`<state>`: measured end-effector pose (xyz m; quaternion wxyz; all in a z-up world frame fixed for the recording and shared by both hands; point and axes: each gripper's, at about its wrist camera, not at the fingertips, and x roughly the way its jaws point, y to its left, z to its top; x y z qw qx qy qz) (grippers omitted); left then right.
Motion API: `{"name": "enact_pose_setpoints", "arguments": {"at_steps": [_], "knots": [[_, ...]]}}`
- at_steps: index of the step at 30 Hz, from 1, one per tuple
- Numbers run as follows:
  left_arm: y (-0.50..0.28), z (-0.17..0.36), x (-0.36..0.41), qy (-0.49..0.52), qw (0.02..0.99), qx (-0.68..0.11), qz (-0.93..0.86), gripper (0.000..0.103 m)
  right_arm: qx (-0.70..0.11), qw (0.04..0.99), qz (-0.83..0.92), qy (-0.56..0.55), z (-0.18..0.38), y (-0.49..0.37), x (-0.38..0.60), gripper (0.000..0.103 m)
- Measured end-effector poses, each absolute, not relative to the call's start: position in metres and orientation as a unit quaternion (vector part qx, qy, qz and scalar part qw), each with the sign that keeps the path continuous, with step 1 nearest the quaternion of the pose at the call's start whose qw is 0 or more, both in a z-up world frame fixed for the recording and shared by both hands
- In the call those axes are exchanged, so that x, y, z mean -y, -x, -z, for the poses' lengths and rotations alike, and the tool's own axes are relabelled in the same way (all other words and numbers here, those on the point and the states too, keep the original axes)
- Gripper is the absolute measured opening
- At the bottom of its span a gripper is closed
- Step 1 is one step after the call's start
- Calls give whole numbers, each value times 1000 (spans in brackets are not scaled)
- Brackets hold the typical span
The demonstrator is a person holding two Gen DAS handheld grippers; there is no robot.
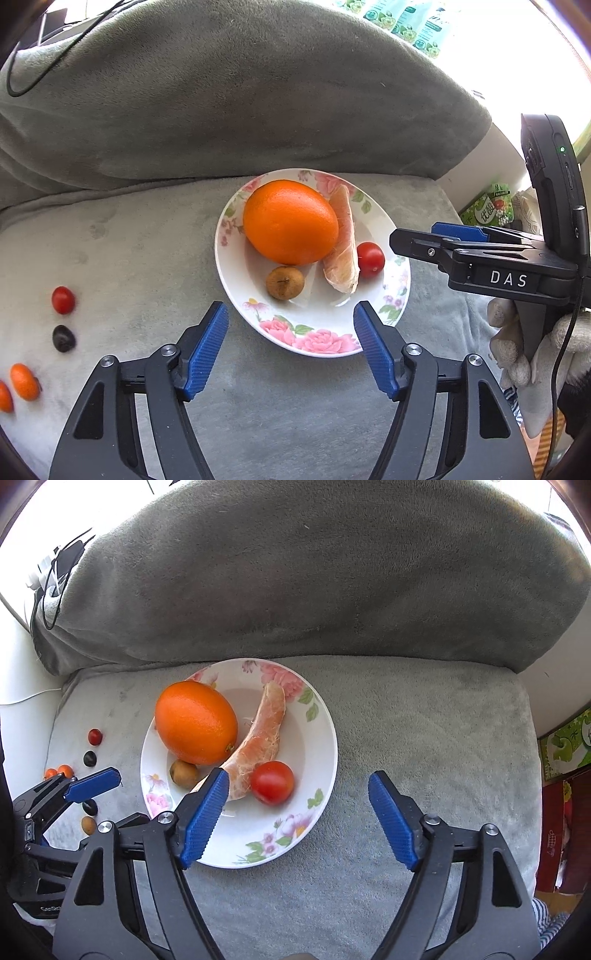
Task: Organize fruits
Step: 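Move both grippers back toward the remaining fruits on the fleece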
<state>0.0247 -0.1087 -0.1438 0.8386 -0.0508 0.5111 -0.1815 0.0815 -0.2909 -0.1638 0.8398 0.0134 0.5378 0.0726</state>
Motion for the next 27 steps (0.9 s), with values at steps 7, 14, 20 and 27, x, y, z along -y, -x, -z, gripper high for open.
{"name": "enact_pose_setpoints", "arguments": {"at_steps": [7,14,20,27], "knots": [[-22,139,103,52,843,-506,175,70,-521,852,-58,1,155,-76,287,81],[-18,135,91,62,846,-502,168,70,-511,859,-46,8,149,-74,280,81],[-10,132,71,78,851,-495,155,70,-510,858,-64,4,146,-70,267,81],[-1,130,38,93,859,-486,132,70,-503,860,-86,18,139,-65,244,81]]}}
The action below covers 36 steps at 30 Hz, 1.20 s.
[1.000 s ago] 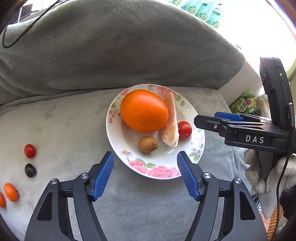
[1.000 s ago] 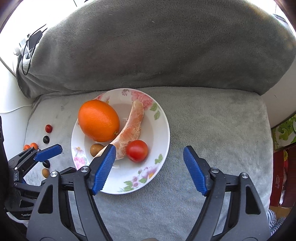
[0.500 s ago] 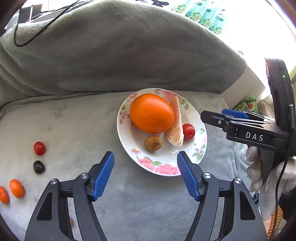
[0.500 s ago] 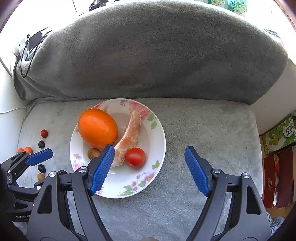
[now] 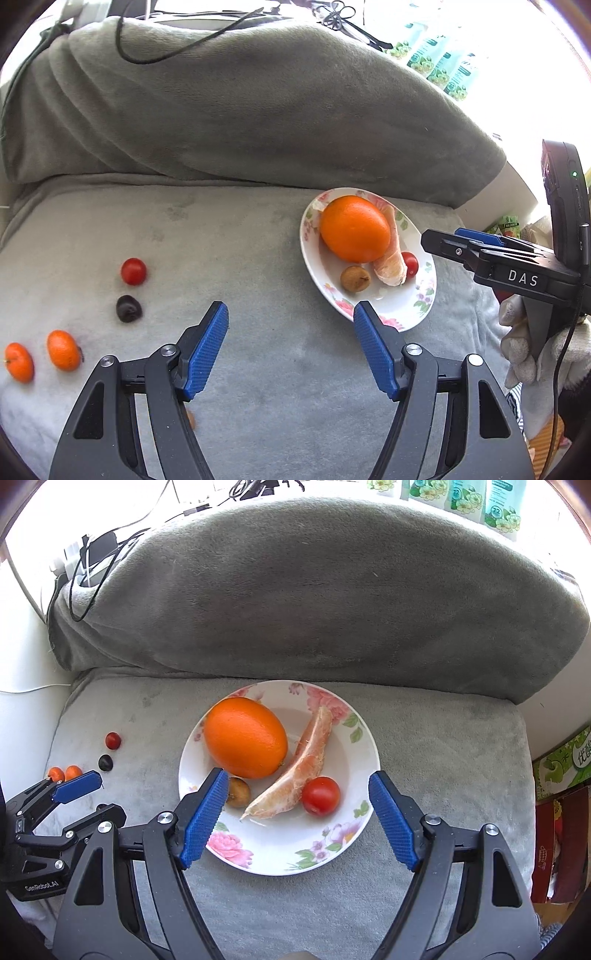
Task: Organize fruits
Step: 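Move both grippers back toward the remaining fruits on the fleece, then grasp a small mandarin with the left gripper while the right gripper grasps a black plum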
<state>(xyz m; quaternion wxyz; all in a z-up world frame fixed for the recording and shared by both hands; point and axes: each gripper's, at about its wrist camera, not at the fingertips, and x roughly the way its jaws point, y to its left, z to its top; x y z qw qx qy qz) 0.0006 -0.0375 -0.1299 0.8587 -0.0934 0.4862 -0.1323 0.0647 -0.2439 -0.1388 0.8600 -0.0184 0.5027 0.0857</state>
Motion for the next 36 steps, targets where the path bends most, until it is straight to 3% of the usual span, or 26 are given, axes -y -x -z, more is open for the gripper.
{"name": "enact_pose_setpoints", "arguments": {"at_steps": [27,31,36], "knots": [[49,157,-93,123,858,-498,-4,68,-541,797,-268,36,174,-37,108,80],[48,159,-102,126,860,-495,-4,67,-554,779,-290,44,184,-34,85,70],[42,166,-110,130,857,-499,-4,61,-570,761,-308,43,197,-33,64,66]]}}
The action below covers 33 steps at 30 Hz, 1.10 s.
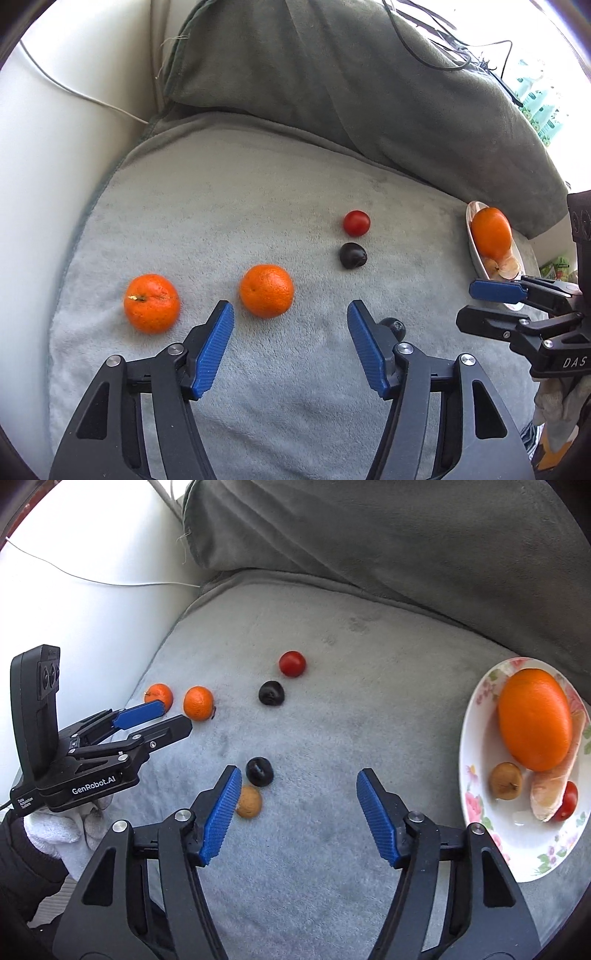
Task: Organize fruits
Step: 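Grasp a small mandarin with the left gripper while the right gripper grasps a black plum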
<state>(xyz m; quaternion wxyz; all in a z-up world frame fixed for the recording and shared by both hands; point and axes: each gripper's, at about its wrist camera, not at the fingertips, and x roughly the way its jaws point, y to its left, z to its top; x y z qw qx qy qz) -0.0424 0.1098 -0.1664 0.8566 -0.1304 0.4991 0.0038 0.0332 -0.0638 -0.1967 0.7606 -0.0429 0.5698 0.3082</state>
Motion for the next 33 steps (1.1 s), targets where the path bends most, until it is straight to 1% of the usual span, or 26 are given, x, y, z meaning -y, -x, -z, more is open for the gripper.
{"name": "enact_pose_setpoints", "arguments": {"at_steps": [2,7,16,19,23,25,27,29,33], "knots": [[40,169,-112,130,856,-500,-5,59,-576,754,-313,40,201,-33,57,62],[34,175,-113,121,856,-503,0,56,-587,743,-319,38,212,-31,46,58],[29,183,-116,106,855,-507,-1,54,-600,731,-321,45,226,-32,25,46],[26,185,-115,104,855,-508,0,49,-605,727,-320,51,230,-32,19,44],[25,187,-112,98,855,-509,0,48,-613,721,-319,54,235,-35,14,41],[24,188,-111,97,854,-511,0,45,-616,719,-319,55,237,-36,13,40],[23,190,-110,95,853,-514,0,44,-618,717,-318,54,238,-37,12,38],[22,193,-109,95,851,-517,0,42,-620,715,-318,53,241,-38,12,35],[21,195,-109,98,849,-519,-3,39,-622,714,-318,55,244,-41,7,31]]}}
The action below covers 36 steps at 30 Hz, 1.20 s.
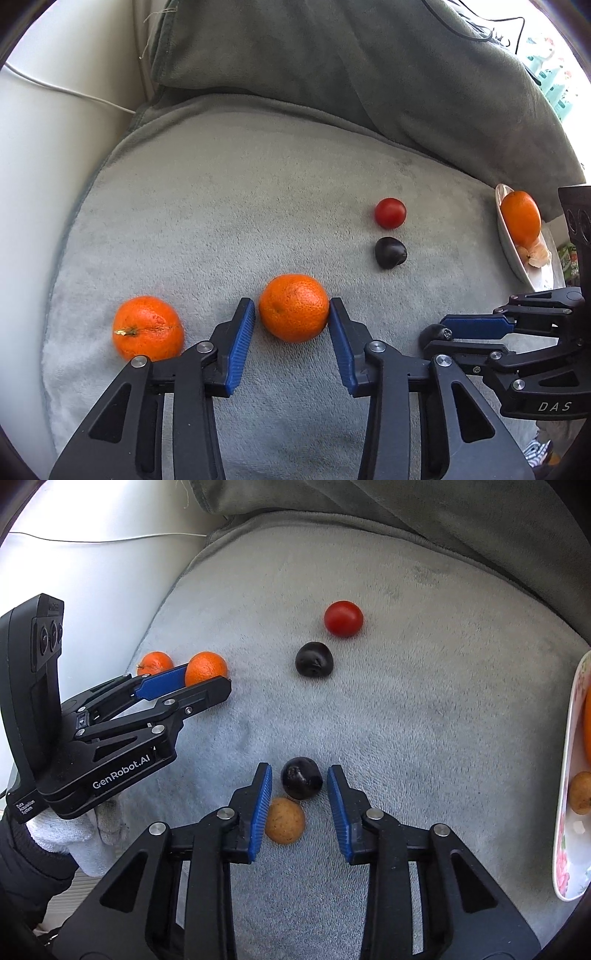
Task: Organize fruits
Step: 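Grasp a small mandarin with the left gripper while the right gripper grasps a black plum, then carry the mandarin and plum into the plate and open both grippers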
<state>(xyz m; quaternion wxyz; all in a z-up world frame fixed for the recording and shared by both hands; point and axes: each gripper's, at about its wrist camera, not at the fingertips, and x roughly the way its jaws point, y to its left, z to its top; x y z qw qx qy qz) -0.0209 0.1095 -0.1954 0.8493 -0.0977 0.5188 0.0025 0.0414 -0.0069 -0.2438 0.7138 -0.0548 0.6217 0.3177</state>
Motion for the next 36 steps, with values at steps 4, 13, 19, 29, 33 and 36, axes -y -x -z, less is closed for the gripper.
{"name": "enact_pose_setpoints", "arguments": {"at_steps": [4,13,19,29,33,36], "knots": [[19,196,-110,101,850,-516,-2,36,-624,712,-317,50,245,-43,9,25],[23,188,-118,113,852,-512,-1,35,-613,721,-320,47,238,-42,13,24],[26,182,-118,113,854,-508,2,35,-604,730,-318,38,230,-42,21,24],[32,166,-106,112,861,-496,17,35,-586,750,-307,23,210,-39,51,24],[31,160,-98,109,863,-493,28,35,-579,759,-297,15,201,-35,71,24],[29,155,-90,106,864,-490,37,35,-576,765,-288,7,194,-34,85,24]]}}
